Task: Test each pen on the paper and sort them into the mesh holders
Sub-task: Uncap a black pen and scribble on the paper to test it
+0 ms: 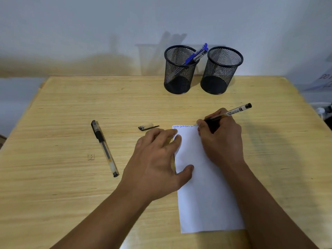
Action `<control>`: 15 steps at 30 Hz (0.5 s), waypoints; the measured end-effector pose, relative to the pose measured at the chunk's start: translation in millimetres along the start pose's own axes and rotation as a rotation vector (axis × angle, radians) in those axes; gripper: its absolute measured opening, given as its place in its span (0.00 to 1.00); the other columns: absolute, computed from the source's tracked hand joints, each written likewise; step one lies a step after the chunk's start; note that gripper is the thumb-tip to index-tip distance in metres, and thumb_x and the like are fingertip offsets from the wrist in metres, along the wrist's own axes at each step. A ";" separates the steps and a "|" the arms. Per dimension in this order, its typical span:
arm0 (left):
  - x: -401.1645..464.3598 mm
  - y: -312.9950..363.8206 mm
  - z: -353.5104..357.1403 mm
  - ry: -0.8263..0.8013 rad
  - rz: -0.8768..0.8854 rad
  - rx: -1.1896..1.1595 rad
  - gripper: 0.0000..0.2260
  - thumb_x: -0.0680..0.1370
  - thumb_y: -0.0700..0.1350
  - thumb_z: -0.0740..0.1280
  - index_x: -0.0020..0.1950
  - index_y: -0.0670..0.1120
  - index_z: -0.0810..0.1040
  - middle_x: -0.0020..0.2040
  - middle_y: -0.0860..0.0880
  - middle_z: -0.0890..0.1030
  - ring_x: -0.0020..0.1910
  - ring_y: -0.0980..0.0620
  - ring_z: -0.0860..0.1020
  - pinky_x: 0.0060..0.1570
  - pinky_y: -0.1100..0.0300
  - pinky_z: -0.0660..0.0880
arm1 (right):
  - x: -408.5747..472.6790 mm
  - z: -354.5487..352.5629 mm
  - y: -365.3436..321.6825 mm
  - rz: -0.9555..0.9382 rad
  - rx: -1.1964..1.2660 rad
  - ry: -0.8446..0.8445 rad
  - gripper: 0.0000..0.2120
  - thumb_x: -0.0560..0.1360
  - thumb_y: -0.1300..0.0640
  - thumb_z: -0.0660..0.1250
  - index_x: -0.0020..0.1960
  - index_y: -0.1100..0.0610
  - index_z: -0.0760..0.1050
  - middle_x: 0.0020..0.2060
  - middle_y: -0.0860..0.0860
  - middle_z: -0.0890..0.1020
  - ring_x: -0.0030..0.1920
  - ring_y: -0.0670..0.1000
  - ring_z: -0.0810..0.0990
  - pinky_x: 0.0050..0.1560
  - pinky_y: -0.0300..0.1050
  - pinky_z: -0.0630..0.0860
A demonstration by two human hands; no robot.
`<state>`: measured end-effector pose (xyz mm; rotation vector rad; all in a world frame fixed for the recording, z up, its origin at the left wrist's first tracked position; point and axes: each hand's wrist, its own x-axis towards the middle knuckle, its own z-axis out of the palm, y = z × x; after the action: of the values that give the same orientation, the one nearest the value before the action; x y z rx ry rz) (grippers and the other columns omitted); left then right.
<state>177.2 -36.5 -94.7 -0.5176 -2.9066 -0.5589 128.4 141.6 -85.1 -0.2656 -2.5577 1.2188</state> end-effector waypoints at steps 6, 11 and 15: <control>0.1 -0.5 0.2 0.008 0.003 -0.005 0.30 0.68 0.68 0.62 0.63 0.52 0.77 0.68 0.55 0.74 0.69 0.50 0.64 0.61 0.50 0.66 | 1.0 -0.3 -0.5 0.005 -0.006 -0.002 0.07 0.75 0.53 0.71 0.43 0.49 0.73 0.32 0.37 0.77 0.35 0.29 0.77 0.32 0.21 0.68; 0.3 -0.3 -0.4 0.004 0.002 -0.009 0.30 0.68 0.68 0.62 0.63 0.51 0.78 0.68 0.55 0.74 0.69 0.50 0.65 0.61 0.49 0.67 | -0.5 0.4 0.7 -0.021 0.015 0.009 0.07 0.75 0.55 0.71 0.44 0.51 0.72 0.31 0.37 0.77 0.37 0.26 0.76 0.34 0.19 0.68; 0.3 -0.9 -0.1 -0.002 0.004 -0.001 0.30 0.68 0.68 0.62 0.64 0.52 0.78 0.68 0.55 0.74 0.69 0.50 0.65 0.61 0.50 0.66 | 0.1 1.1 1.0 -0.018 -0.009 0.011 0.07 0.75 0.53 0.71 0.44 0.50 0.73 0.32 0.37 0.76 0.34 0.30 0.77 0.31 0.21 0.68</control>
<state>176.6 -37.2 -94.9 -0.5241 -2.9070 -0.5594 128.0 141.4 -86.5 -0.2504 -2.5508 1.1969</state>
